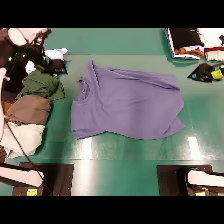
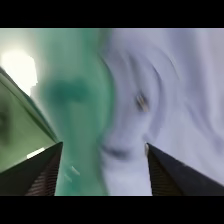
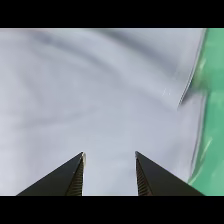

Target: Fold the shirts.

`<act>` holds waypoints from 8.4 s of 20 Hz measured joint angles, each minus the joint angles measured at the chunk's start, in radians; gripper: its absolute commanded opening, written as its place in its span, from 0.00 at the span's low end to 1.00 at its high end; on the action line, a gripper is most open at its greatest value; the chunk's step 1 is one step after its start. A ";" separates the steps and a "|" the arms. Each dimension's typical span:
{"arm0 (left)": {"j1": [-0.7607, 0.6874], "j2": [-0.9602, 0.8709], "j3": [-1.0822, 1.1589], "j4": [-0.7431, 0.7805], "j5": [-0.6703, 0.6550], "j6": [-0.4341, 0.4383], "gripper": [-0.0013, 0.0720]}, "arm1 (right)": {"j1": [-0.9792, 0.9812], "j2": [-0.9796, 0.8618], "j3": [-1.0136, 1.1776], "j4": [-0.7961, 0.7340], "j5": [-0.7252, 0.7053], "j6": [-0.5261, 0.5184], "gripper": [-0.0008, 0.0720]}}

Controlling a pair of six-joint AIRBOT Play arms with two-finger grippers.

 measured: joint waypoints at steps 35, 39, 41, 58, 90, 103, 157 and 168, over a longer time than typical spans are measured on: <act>0.043 0.575 -0.925 -0.373 0.228 0.166 0.05 | -0.273 0.268 -0.639 -0.068 0.063 -0.095 0.57; 0.043 0.579 -0.901 -0.371 0.221 0.167 0.05 | -0.286 0.202 -0.746 -0.042 -0.028 -0.094 0.57; 0.043 0.580 -0.896 -0.370 0.221 0.167 0.05 | -0.266 0.177 -0.766 -0.031 -0.058 -0.094 0.57; 0.042 0.721 -0.230 -0.232 0.198 0.090 0.05 | -0.134 0.495 -0.241 -0.010 -0.185 0.001 0.03; -0.074 0.032 -0.118 -0.328 0.429 0.114 0.05 | 0.045 -0.172 0.234 -0.173 -0.042 0.065 0.02; 0.047 -0.021 -0.148 -0.252 0.279 0.316 0.05 | 0.061 -0.229 0.166 -0.249 -0.165 0.064 0.02; -0.143 0.690 -1.311 -0.436 0.273 0.050 0.05 | -0.417 0.293 -0.796 -0.134 0.012 -0.041 0.57; -0.143 0.690 -1.308 -0.442 0.275 0.061 0.05 | -0.361 0.232 -0.859 -0.144 -0.037 -0.067 0.03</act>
